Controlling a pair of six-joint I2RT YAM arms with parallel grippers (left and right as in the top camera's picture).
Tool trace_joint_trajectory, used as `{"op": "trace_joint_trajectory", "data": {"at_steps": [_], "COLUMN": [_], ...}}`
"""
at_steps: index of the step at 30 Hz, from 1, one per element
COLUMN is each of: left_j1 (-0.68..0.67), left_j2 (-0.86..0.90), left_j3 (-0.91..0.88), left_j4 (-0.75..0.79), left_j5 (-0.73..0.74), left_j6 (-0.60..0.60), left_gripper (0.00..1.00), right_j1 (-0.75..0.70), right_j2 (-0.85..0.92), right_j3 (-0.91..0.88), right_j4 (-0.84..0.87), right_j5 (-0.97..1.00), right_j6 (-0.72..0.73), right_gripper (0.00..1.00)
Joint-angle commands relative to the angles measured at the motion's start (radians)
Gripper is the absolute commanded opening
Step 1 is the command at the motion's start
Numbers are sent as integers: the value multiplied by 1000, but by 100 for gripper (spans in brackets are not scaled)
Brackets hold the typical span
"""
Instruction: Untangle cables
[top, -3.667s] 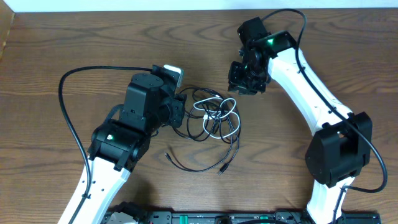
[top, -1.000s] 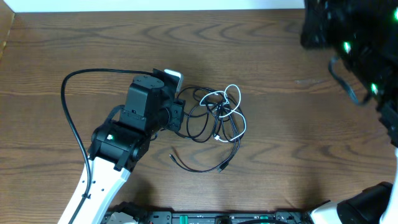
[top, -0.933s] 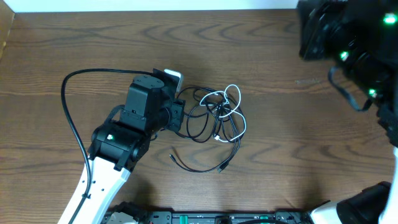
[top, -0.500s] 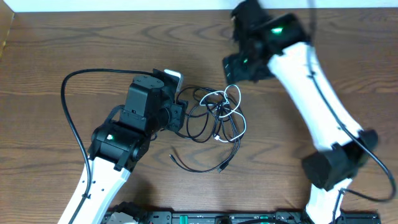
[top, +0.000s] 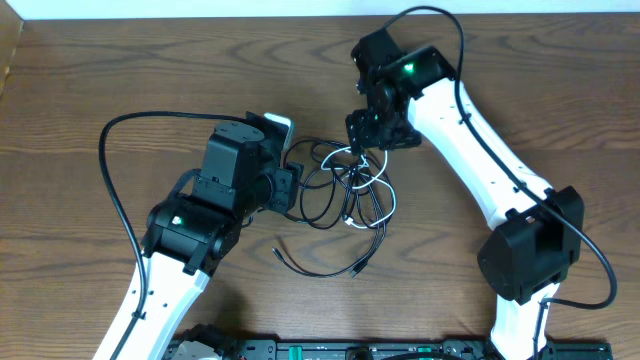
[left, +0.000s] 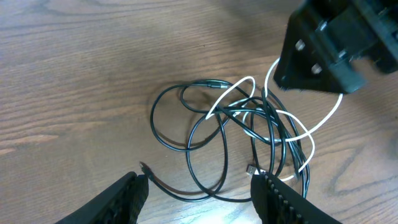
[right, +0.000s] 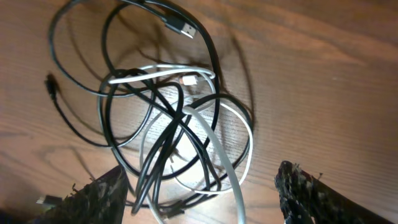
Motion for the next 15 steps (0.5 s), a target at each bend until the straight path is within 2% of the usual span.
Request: {"op": "trace_joint_trajectory", "data": {"at_steps": [1,2,3,4,5,10,15], "left_j1": [3,3,3,3,3,3,3], "left_j2": [2,2,2,2,2,2,3], "left_j3": [4,4,4,4,4,4,4], "left_j4": [-3,-3,-3,-3,-3,-3,-2], "left_j5": [-13,-13,-13,-13,-13,-13,-13], "left_j6": [6,6,6,6,6,6,6], "left_gripper": [59,59,59,59,58,59,59], "right_j1": [22,26,28,32,33,29,14], "right_j2": [-10,-10,-10,-10,-10,-34,-86], "right_j3": [-64,-82,-96,-105,-106,-54,164], "right_j4": [31,46,60,70,73,84,42], "right_j5": [-8,-8,-8,-8,-8,-6,-1], "right_j6": [50,51,50,50,50,1,-74], "right_gripper": [69,61,43,15,1,1,1]}}
